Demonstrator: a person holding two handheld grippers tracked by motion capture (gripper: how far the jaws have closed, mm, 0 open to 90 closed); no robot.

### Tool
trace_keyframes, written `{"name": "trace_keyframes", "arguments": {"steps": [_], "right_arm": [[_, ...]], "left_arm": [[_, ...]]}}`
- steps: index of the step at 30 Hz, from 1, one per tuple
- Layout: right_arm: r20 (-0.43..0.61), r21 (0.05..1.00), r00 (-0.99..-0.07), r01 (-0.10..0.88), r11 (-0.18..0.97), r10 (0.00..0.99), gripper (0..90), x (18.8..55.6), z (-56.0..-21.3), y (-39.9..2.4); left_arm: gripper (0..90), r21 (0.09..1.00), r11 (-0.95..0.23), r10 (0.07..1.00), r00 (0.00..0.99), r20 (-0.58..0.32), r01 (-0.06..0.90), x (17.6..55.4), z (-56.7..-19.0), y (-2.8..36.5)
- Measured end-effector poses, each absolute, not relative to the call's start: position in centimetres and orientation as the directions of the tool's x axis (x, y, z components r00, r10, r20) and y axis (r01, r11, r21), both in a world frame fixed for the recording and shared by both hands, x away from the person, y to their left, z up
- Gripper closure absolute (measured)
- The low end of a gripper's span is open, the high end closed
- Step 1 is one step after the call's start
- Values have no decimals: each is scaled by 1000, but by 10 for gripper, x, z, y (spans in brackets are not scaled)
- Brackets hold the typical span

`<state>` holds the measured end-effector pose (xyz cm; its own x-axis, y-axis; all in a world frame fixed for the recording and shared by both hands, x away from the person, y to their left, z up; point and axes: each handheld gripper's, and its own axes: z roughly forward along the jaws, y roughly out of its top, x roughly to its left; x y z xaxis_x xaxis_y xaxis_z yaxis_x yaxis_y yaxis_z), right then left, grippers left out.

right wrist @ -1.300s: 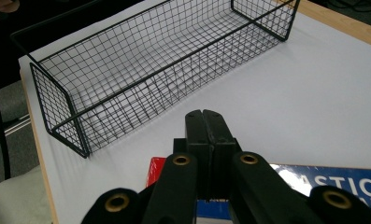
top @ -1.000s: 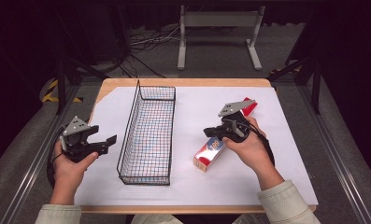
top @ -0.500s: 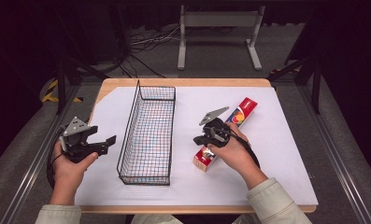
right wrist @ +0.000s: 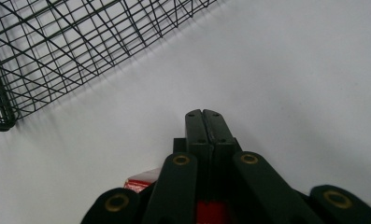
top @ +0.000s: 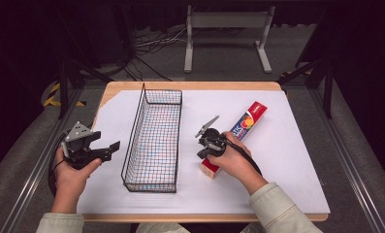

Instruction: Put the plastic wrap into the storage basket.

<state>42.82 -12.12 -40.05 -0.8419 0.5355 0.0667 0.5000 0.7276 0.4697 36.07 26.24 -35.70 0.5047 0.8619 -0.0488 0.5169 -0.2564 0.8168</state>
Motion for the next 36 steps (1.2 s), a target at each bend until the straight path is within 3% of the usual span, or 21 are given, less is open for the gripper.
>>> {"name": "trace_keyframes", "arguments": {"steps": [26,36], "right_arm": [[155,375,-844,531,760,513,900,404,-388,-154],[70,328,-862,495,805,502,900,399,-395,-144]], "left_arm": [[207,818,-259,857,512,-51,514,359,-355,261],[207,820,-254,855,515,-58,513,359,-355,260]]}}
